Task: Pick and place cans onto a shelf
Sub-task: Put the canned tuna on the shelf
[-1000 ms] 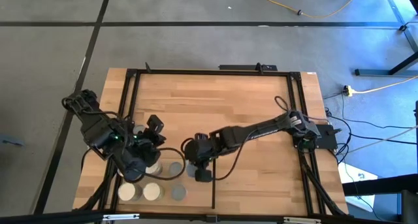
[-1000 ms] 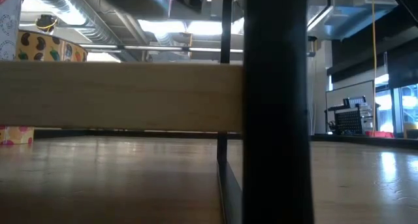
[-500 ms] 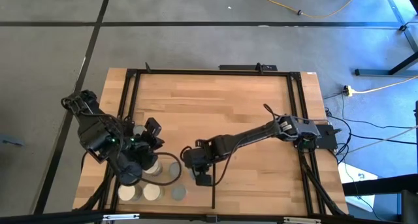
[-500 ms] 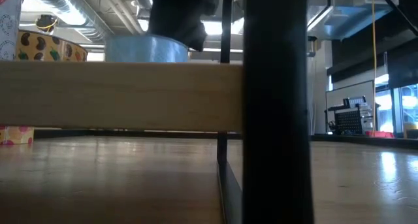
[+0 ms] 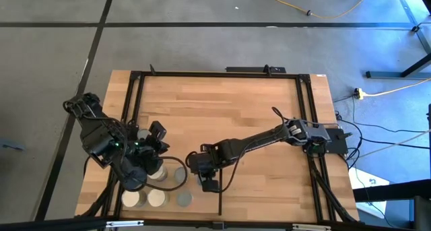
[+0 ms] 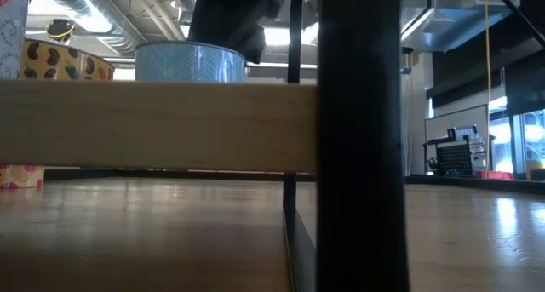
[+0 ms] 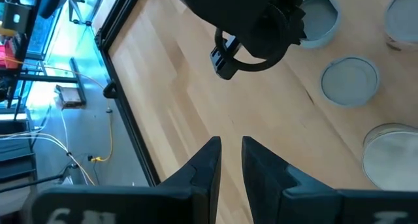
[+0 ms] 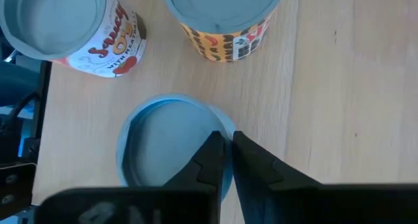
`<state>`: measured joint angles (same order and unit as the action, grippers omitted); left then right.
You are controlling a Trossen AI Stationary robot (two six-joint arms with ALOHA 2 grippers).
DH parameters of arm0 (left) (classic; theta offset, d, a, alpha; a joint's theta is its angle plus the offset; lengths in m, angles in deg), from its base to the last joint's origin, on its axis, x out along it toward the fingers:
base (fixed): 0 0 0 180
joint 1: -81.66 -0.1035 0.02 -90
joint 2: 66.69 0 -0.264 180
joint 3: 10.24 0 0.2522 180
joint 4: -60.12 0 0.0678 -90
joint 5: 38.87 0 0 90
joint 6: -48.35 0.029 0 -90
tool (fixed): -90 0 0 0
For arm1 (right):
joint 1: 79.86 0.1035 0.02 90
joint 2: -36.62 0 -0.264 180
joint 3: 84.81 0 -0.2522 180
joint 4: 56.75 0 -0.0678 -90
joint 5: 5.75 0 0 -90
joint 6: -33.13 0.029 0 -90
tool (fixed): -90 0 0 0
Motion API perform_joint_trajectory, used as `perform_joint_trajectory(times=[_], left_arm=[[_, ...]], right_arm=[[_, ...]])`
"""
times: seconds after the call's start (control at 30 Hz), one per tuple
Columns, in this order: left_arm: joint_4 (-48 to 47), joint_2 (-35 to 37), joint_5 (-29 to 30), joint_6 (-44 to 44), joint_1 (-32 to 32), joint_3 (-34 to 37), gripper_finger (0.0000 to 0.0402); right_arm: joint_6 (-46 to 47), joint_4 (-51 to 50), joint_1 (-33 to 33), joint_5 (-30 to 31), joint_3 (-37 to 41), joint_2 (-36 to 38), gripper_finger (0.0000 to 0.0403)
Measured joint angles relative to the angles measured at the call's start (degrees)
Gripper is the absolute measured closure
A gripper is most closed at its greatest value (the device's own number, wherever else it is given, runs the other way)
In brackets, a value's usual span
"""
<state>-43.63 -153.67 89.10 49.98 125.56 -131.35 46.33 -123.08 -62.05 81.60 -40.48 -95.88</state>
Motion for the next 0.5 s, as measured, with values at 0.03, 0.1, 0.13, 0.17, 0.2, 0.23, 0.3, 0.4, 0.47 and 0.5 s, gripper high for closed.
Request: perform_joint_trajectory(times=[0.03,0.1,0.13,0.17,0.2,0.23,0.3,0.4,0.47,0.5], left_arm=[[0.0,0.0,-0.13,-0.02,0.0,0.0,0.0347],[0.0,0.0,-0.52,-0.04,0.0,0.0,0.0347],[0.0,0.0,-0.7,-0.03,0.0,0.0,0.0347],[0.01,0.0,-0.96,-0.03,0.0,0.0,0.0347],[0.0,0.02,-1.27,-0.05,0.0,0.0,0.0347],[0.0,0.02,-1.47,-0.07,0.0,0.0,0.0347],[0.0,0.02,-1.57,-0.11,0.0,0.0,0.0347],[0.0,0.02,-1.62,-0.15,0.0,0.0,0.0347],[0.0,0.02,-1.64,-0.41,0.0,0.0,0.0347],[0.0,0.02,-1.64,-0.92,0.0,0.0,0.0347]], right_arm=[[0.1,0.02,0.0,0.0,0.0,0.0,0.037],[0.2,-0.02,0.0,-0.02,0.0,0.0,0.0369],[0.05,-0.02,0.0,-0.01,0.0,0.02,0.0369],[0.03,-0.02,0.0,0.0,0.0,0.02,0.0369],[0.03,-0.02,0.0,0.0,0.0,0.02,0.0369],[0.03,0.0,0.0,0.0,0.0,0.02,0.0369],[-0.02,0.0,0.0,0.0,0.0,0.04,0.0371],[-0.09,0.01,0.0,0.0,0.0,0.04,0.0377],[-0.28,0.08,0.0,0.0,0.0,0.04,0.0378],[-0.27,0.14,0.0,0.02,0.0,0.04,0.0377]])
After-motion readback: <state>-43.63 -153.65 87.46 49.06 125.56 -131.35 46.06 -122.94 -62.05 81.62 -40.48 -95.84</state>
